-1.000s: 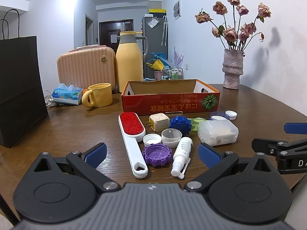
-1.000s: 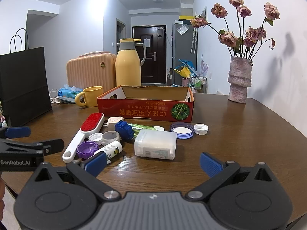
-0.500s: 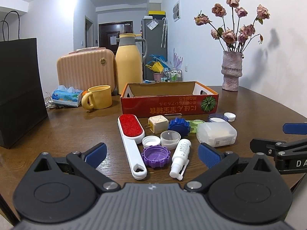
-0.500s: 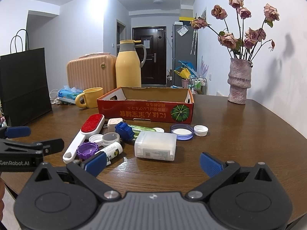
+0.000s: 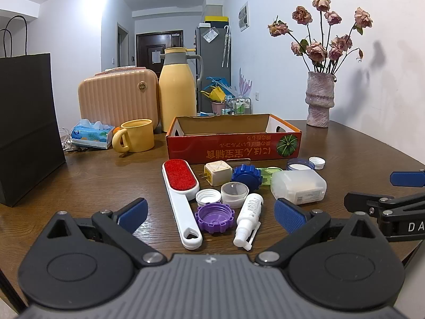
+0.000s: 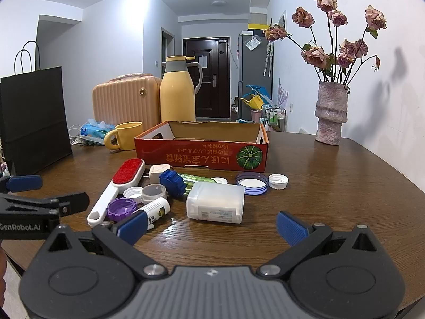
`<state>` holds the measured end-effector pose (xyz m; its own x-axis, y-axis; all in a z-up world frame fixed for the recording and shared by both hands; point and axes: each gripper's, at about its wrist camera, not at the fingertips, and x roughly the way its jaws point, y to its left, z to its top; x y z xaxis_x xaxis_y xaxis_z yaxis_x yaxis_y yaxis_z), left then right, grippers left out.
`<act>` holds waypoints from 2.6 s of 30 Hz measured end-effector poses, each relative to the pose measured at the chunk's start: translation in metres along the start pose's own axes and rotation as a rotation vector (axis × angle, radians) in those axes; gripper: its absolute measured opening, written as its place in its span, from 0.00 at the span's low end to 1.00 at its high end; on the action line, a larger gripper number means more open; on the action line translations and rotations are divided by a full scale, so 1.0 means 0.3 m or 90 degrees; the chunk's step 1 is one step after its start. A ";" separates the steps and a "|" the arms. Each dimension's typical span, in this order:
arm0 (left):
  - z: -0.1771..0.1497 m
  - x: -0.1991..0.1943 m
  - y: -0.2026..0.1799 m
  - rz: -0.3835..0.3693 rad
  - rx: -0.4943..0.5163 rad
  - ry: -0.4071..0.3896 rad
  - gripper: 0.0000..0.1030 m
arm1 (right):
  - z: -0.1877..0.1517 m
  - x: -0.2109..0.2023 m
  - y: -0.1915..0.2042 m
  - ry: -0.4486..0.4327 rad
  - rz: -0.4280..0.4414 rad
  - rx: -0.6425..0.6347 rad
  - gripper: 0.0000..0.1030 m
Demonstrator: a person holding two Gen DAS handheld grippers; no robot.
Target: Organize rigid objects
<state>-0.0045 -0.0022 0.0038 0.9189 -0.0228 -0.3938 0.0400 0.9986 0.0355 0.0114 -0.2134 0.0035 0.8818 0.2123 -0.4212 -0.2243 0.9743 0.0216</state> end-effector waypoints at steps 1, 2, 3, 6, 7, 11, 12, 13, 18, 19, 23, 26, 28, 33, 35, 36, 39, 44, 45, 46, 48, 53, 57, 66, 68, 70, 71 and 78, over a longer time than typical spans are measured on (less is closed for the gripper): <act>0.000 0.000 0.000 0.000 0.000 0.000 1.00 | 0.001 0.000 0.000 0.000 0.000 0.000 1.00; 0.000 -0.001 -0.001 0.000 0.000 0.000 1.00 | -0.001 0.001 0.001 0.000 0.000 0.000 1.00; 0.000 0.000 0.000 0.000 0.000 0.000 1.00 | 0.001 0.001 0.000 0.000 0.000 -0.001 1.00; 0.000 -0.001 -0.001 0.001 0.000 0.000 1.00 | 0.003 0.000 0.001 -0.001 0.001 -0.002 1.00; 0.000 -0.001 -0.001 0.000 0.000 0.001 1.00 | 0.003 0.001 0.001 -0.001 0.001 -0.002 1.00; -0.001 -0.001 -0.002 0.000 0.000 0.000 1.00 | 0.001 0.001 0.003 -0.001 0.001 -0.002 1.00; -0.001 0.000 -0.001 0.000 0.000 0.000 1.00 | 0.002 0.002 0.002 -0.001 0.001 -0.002 1.00; -0.001 0.000 -0.001 0.000 0.000 0.000 1.00 | 0.002 0.002 0.002 -0.001 0.001 -0.002 1.00; 0.000 0.004 -0.005 0.001 -0.001 0.003 1.00 | -0.001 0.003 0.005 -0.001 0.001 -0.002 1.00; 0.000 0.007 -0.005 0.000 -0.001 0.003 1.00 | -0.001 0.004 0.005 -0.001 0.001 -0.002 1.00; 0.001 0.013 -0.006 -0.001 -0.002 0.005 1.00 | -0.001 0.004 0.005 -0.001 0.001 -0.002 1.00; 0.000 0.016 -0.005 0.000 -0.002 0.006 1.00 | -0.003 0.007 0.006 0.000 0.001 -0.002 1.00; -0.002 0.023 -0.002 -0.001 -0.003 0.007 1.00 | -0.002 0.007 0.006 0.000 0.001 -0.002 1.00; -0.003 0.026 -0.003 -0.001 -0.002 0.008 1.00 | -0.004 0.008 0.006 0.000 0.000 -0.002 1.00; -0.005 0.039 0.001 -0.001 -0.003 0.011 1.00 | -0.007 0.014 0.010 0.002 0.000 -0.002 1.00; -0.004 0.046 0.002 -0.001 -0.002 0.012 1.00 | -0.008 0.017 0.010 0.003 0.000 -0.003 1.00; -0.003 0.065 0.006 0.000 -0.002 0.018 1.00 | -0.010 0.030 0.010 0.007 -0.001 -0.003 1.00; 0.001 0.101 0.015 0.000 -0.005 0.028 1.00 | 0.000 0.063 0.004 0.018 -0.003 -0.002 1.00; 0.002 0.109 0.016 -0.001 -0.004 0.030 1.00 | 0.004 0.071 0.002 0.022 -0.004 -0.002 1.00; 0.002 0.118 0.017 -0.002 -0.004 0.032 1.00 | 0.006 0.077 0.002 0.024 -0.004 -0.001 1.00; 0.004 0.135 0.021 -0.002 -0.004 0.038 1.00 | 0.012 0.097 0.000 0.031 -0.005 -0.001 1.00; 0.012 0.183 0.035 0.000 -0.007 0.052 1.00 | 0.021 0.160 -0.004 0.051 -0.011 0.002 1.00; 0.016 0.224 0.052 0.006 -0.012 0.066 1.00 | 0.028 0.217 -0.004 0.068 -0.013 0.006 1.00; 0.032 0.322 0.104 0.027 -0.035 0.106 1.00 | 0.049 0.350 0.013 0.101 -0.019 0.008 1.00; 0.038 0.345 0.117 0.033 -0.038 0.115 1.00 | 0.056 0.382 0.021 0.110 -0.023 0.006 1.00; 0.042 0.368 0.128 0.038 -0.042 0.125 1.00 | 0.060 0.408 0.028 0.118 -0.028 0.005 1.00; 0.044 0.380 0.134 0.040 -0.044 0.131 1.00 | 0.063 0.424 0.031 0.123 -0.029 0.004 1.00; 0.058 0.447 0.170 0.055 -0.061 0.163 1.00 | 0.074 0.510 0.027 0.145 -0.052 0.009 1.00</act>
<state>0.1275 0.0448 -0.0311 0.7881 0.0636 -0.6122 -0.0824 0.9966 -0.0025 0.1537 -0.1713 -0.0407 0.7803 0.1114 -0.6154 -0.1480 0.9889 -0.0087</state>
